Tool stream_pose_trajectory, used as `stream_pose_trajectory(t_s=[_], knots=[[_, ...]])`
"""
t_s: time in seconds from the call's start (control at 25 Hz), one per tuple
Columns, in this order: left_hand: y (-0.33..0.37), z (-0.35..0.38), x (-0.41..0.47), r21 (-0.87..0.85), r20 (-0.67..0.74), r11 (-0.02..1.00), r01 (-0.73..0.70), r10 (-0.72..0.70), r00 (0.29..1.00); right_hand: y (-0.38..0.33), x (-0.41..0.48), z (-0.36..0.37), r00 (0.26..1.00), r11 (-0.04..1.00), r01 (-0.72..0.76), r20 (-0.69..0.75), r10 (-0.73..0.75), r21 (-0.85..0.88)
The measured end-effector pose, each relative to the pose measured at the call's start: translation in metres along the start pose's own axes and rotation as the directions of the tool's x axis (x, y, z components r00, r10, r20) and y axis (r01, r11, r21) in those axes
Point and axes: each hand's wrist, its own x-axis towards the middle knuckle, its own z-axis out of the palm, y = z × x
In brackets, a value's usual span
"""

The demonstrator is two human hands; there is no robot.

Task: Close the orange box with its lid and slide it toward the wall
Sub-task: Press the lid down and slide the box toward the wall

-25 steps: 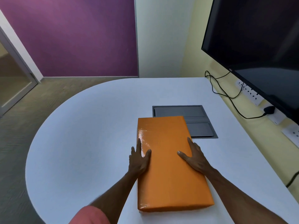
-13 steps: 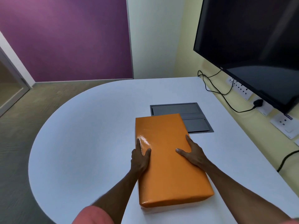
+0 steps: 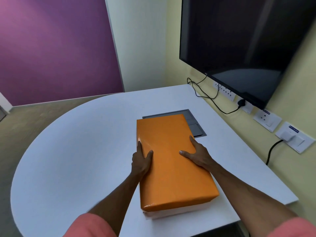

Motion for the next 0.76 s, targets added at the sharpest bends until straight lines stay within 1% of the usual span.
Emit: stream_pose_trajectory(t_s=[0.16, 0.4, 0.56, 0.76], knots=[[0.028, 0.034, 0.004, -0.011, 0.016, 1.000, 0.009, -0.009, 1.000, 0.025, 0.010, -0.033, 1.000, 1.000, -0.009, 0.000, 0.009, -0.001], [0.075, 0.120, 0.004, -0.055, -0.011, 0.998, 0.020, -0.021, 1.000, 0.084, 0.029, -0.109, 1.000, 1.000, -0.013, 0.020, 0.013, -0.023], [0.098, 0.175, -0.002, -0.076, -0.036, 0.995, 0.060, -0.063, 0.997, 0.119, 0.035, -0.154, 0.999, 0.999, -0.014, 0.051, 0.015, -0.030], [0.124, 0.235, -0.018, -0.094, -0.015, 0.992, 0.089, -0.091, 0.996, 0.166, 0.033, -0.199, 0.997, 0.999, -0.035, 0.070, 0.036, -0.025]])
